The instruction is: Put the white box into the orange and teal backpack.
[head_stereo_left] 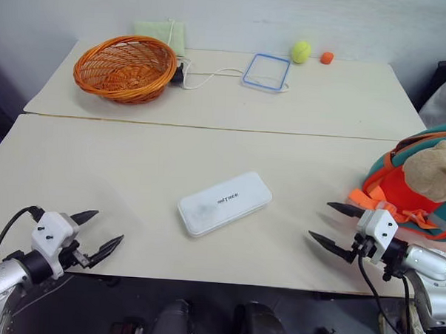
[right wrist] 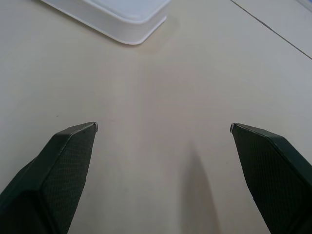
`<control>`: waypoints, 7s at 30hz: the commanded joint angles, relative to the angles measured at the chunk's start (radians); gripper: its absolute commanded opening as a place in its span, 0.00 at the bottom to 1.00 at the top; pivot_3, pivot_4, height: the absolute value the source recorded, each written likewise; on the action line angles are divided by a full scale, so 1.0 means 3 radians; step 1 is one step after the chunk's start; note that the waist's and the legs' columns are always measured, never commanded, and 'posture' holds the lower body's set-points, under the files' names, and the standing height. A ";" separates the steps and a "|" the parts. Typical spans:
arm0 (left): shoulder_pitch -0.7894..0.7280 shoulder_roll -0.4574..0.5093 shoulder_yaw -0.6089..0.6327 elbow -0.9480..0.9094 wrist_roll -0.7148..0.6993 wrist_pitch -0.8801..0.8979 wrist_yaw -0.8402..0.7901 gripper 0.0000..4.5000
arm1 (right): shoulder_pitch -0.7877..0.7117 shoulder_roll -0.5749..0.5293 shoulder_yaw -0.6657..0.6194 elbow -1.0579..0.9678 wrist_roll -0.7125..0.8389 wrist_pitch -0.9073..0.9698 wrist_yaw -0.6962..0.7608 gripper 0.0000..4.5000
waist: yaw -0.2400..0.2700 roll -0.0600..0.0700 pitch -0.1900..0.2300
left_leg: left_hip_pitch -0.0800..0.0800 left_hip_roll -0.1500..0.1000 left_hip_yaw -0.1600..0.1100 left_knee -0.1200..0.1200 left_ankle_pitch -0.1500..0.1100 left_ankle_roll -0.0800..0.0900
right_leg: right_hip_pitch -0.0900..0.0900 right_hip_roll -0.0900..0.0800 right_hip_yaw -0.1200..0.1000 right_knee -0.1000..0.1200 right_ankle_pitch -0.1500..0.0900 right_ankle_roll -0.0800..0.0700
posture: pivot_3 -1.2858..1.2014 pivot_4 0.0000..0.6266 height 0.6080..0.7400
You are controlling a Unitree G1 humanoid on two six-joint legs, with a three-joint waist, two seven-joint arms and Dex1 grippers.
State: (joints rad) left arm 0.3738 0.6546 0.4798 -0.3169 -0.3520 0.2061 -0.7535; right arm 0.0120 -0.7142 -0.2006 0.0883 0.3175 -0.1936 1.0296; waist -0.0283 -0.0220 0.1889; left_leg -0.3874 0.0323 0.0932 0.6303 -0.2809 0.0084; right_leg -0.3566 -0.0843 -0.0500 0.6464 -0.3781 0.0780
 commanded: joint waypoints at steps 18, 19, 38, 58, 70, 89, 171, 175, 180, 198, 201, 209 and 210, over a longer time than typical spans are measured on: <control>-0.0284 0.0144 -0.0889 -0.0677 0.0042 0.0381 -0.0072 0.24 | -0.1611 0.0480 0.0848 0.0865 -0.0629 0.0139 -0.0270 0.16 | -0.0010 0.0002 0.0000 | 0.0001 0.0002 0.0000 0.0002 0.0013 -0.0021 | -0.0004 0.0005 0.0002 0.0008 0.0000 0.0000 | 0.52 0.24 1.00; -0.0328 0.0131 -0.0946 -0.0642 0.0067 0.0371 -0.0063 0.16 | -0.1687 0.0550 0.0880 0.0974 -0.0678 0.0081 -0.0320 0.08 | -0.0007 0.0002 0.0000 | 0.0000 0.0001 0.0001 0.0003 0.0013 -0.0022 | -0.0005 0.0005 0.0002 0.0008 0.0000 0.0000 | 0.52 0.24 1.00; -0.1297 -0.0093 -0.1452 -0.0028 0.0154 0.0338 -0.0134 0.00 | -0.1363 0.0598 0.0923 0.0556 -0.0328 0.0154 0.0204 0.00 | -0.0001 0.0002 0.0000 | -0.0004 0.0001 0.0000 0.0020 0.0014 -0.0019 | -0.0005 0.0003 0.0002 0.0024 0.0000 0.0000 | 0.52 0.24 1.00; -0.1738 0.0121 -0.0718 0.0486 -0.1011 0.2697 0.0018 0.45 | -0.0556 0.0069 0.0606 -0.0154 -0.0211 0.0620 0.0203 0.00 | -0.0006 0.0003 -0.0001 | 0.0003 0.0003 -0.0003 0.0020 0.0015 -0.0021 | -0.0002 0.0004 0.0002 0.0028 0.0000 0.0000 | 0.52 0.24 1.00; -0.3139 0.0225 -0.1026 0.1999 -0.1952 0.4694 0.0304 0.99 | -0.0836 0.0044 0.0692 0.0110 -0.0265 0.0489 0.0357 0.00 | 0.0018 0.0003 -0.0002 | 0.0002 -0.0004 -0.0004 0.0030 0.0019 -0.0026 | -0.0003 0.0004 0.0003 0.0037 -0.0001 0.0001 | 0.52 0.24 1.00; -0.3678 -0.0645 -0.1314 0.2374 -0.1973 0.4694 0.0547 0.95 | -0.1151 0.0375 0.1044 0.0207 -0.0317 0.0566 0.0439 0.00 | 0.0092 0.0003 -0.0002 | -0.0003 -0.0009 -0.0007 0.0063 0.0011 -0.0018 | 0.0006 0.0001 0.0002 0.0043 0.0000 0.0002 | 0.52 0.24 1.00; -0.1938 -0.0450 0.0245 0.0327 -0.1871 0.1168 0.0185 0.32 | -0.1023 0.0150 0.0598 -0.1651 0.1788 0.2718 0.0509 0.02 | 0.0022 0.0001 -0.0002 | -0.0027 -0.0004 -0.0016 0.0035 -0.0001 -0.0005 | -0.0007 0.0001 0.0002 0.0020 0.0002 0.0006 | 0.52 0.24 1.00; -0.1697 -0.0143 0.0582 0.0102 -0.2208 0.1322 -0.0008 0.32 | -0.1151 0.0079 0.0403 -0.1462 0.1952 0.2923 0.0350 0.02 | -0.0015 -0.0005 0.0002 | -0.0039 -0.0004 -0.0017 0.0065 -0.0013 0.0006 | -0.0006 -0.0002 0.0000 0.0008 0.0005 0.0010 | 0.52 0.24 1.00; -0.1467 0.0144 0.0511 -0.0333 -0.2339 0.1445 -0.0137 0.32 | -0.1297 0.0088 0.0446 -0.1279 0.1777 0.2834 0.0383 0.02 | 0.0005 -0.0005 0.0003 | -0.0030 -0.0003 -0.0017 0.0055 -0.0008 0.0006 | -0.0003 -0.0001 0.0000 0.0006 0.0006 0.0013 | 0.52 0.24 1.00; -0.2853 0.0324 -0.1413 0.0374 -0.0931 0.0973 -0.0841 0.32 | -0.1274 0.0036 0.0671 -0.1257 0.1564 0.2919 0.0503 0.02 | 0.0059 -0.0005 0.0003 | -0.0037 -0.0006 -0.0015 0.0059 -0.0007 0.0006 | -0.0004 0.0001 -0.0001 0.0003 0.0008 0.0016 | 0.52 0.24 1.00; -0.3445 0.0158 -0.1838 0.0572 -0.0800 0.1306 -0.0826 0.32 | -0.1277 0.0026 0.0685 -0.1239 0.1537 0.2920 0.0532 0.02 | 0.0102 -0.0005 0.0003 | -0.0042 -0.0007 -0.0015 0.0064 -0.0007 0.0007 | -0.0006 0.0001 -0.0001 0.0004 0.0009 0.0018 | 0.52 0.24 1.00; -0.4562 -0.0848 -0.2583 0.1666 -0.0077 0.1050 -0.0814 0.32 | -0.1245 -0.0052 0.0669 -0.1323 0.1514 0.2959 0.0542 0.02 | 0.0090 -0.0005 0.0003 | -0.0056 -0.0007 -0.0009 0.0078 -0.0005 0.0012 | -0.0015 0.0008 0.0002 0.0019 0.0013 0.0025 | 0.52 0.24 1.00; -0.4620 -0.0966 -0.2621 0.1783 -0.0041 0.0997 -0.0853 0.32 | -0.1249 -0.0052 0.0664 -0.1336 0.1521 0.2967 0.0531 0.02 | 0.0092 -0.0005 0.0003 | -0.0056 -0.0007 -0.0009 0.0078 -0.0005 0.0012 | -0.0015 0.0009 0.0002 0.0020 0.0013 0.0025 | 0.52 0.24 1.00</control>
State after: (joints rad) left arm -0.9848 0.3927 -0.2911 0.2001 -0.3825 0.5484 -0.9873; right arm -0.3636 -0.7198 0.0040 -0.2754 0.7674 0.6897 1.1850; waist -0.0006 -0.0233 0.1899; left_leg -0.4043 0.0307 0.0903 0.6539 -0.2820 0.0116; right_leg -0.3614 -0.0811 -0.0496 0.6527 -0.3743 0.0855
